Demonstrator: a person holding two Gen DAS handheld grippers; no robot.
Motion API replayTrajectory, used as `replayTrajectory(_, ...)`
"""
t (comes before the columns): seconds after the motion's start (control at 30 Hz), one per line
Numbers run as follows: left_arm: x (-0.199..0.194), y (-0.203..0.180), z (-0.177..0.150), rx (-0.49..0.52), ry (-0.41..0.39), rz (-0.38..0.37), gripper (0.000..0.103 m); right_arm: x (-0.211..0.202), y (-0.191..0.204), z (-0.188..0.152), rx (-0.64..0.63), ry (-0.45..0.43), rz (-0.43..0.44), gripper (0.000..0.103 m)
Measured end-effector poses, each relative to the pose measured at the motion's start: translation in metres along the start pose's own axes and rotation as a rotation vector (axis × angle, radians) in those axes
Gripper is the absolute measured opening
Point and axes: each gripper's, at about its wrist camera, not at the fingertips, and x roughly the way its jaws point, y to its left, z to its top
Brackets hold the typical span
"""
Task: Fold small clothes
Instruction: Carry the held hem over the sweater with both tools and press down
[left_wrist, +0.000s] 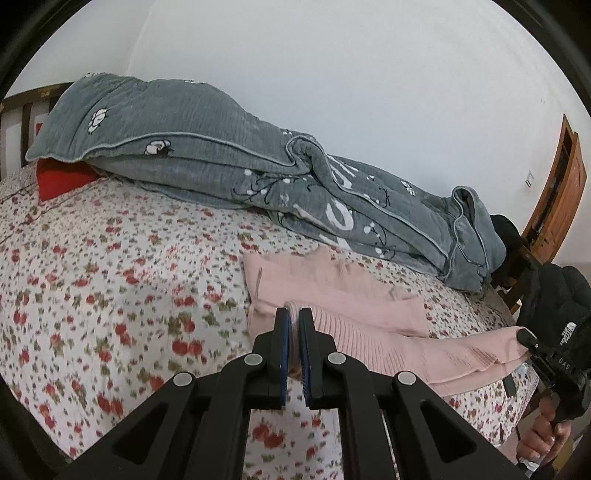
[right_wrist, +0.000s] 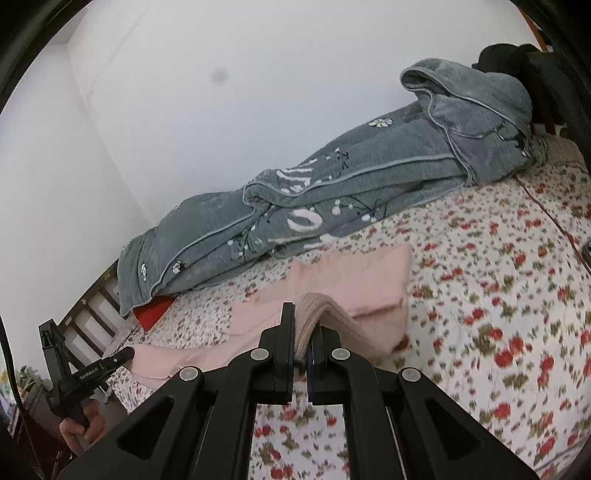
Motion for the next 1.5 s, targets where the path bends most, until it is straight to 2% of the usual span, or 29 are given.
replayTrajectory(0.37,0.031,-0.003,0.032,-0.021,-0.027,0.001,0.006,0.031,0.003,0.029,-0.017,-0.020,0.004,0.005)
replayTrajectory(0.77,0.097,-0.009,0.060,-0.014,-0.029,0.016,0.007,0.089,-0.018,0.053,0.002,-0.002,-0.019,0.005)
replayTrajectory(1.0,0.156,0.002,0.069,-0.029,0.020,0.025,0.007,0.141,-0.034,0.060,0.005,0.035,-0.049,0.005)
replayTrajectory(1.17,0.212,0.014,0.069,-0.042,0.092,0.051,0.007,0.190,-0.047,0.061,0.020,0.083,-0.074,0.005)
replayTrajectory(1.5,0.290,0.029,0.075,-0.061,0.175,0.093,0.008,0.275,-0.076,0.066,0.026,0.184,-0.132,0.006)
